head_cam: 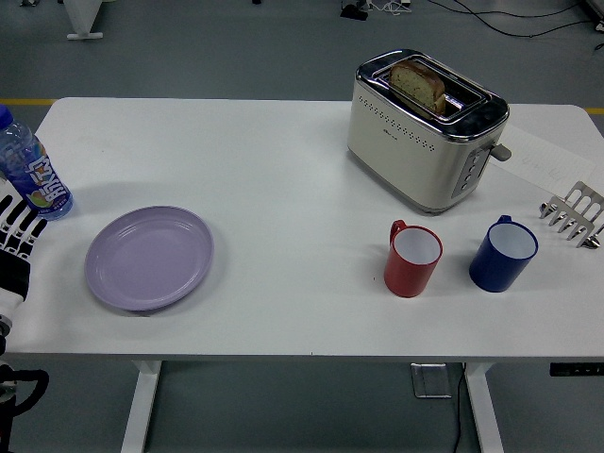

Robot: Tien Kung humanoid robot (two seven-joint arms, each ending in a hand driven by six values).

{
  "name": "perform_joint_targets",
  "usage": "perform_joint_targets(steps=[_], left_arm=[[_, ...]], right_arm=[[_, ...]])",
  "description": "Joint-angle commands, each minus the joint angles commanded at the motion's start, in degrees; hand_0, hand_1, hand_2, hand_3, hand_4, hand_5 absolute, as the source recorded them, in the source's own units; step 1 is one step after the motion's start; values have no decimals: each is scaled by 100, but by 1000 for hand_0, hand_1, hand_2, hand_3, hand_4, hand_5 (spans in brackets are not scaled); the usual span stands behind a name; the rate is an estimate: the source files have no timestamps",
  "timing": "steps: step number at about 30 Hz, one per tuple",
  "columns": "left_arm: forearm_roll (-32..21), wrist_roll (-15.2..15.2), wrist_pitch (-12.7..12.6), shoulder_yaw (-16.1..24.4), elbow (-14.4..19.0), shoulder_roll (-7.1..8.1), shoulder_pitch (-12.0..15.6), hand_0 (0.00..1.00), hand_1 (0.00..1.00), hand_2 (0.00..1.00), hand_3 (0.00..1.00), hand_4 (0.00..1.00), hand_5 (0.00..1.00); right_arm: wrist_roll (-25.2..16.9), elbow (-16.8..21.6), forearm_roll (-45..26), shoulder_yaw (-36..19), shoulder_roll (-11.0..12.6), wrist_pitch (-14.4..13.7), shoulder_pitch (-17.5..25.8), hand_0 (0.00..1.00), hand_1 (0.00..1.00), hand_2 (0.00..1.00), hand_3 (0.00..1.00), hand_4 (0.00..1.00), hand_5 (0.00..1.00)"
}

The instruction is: Push plate across desktop

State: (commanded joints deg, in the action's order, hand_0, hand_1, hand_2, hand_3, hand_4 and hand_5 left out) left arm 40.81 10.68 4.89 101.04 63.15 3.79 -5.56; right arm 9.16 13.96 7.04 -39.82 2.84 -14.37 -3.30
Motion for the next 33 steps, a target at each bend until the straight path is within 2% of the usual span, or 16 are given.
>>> perform_joint_targets(steps=[11,24,33], left_arm=[[-134,54,44,-42,-167,-192,-121,748,762,722,651,576,998],[-179,116,59,-249,-395,-338,-289,750,762,719,646,583,998],[-271,157,142,-303,-583,-379,-312,737,757,709,626,579,998]], right_arm=[[44,7,131,-59,3,5,-22,583,523,614,599,301,565],[54,10,182,-59,17,15,-47,583,523,614,597,301,565],[93,16,281,-97,20,27,-40,583,523,613,597,302,565]])
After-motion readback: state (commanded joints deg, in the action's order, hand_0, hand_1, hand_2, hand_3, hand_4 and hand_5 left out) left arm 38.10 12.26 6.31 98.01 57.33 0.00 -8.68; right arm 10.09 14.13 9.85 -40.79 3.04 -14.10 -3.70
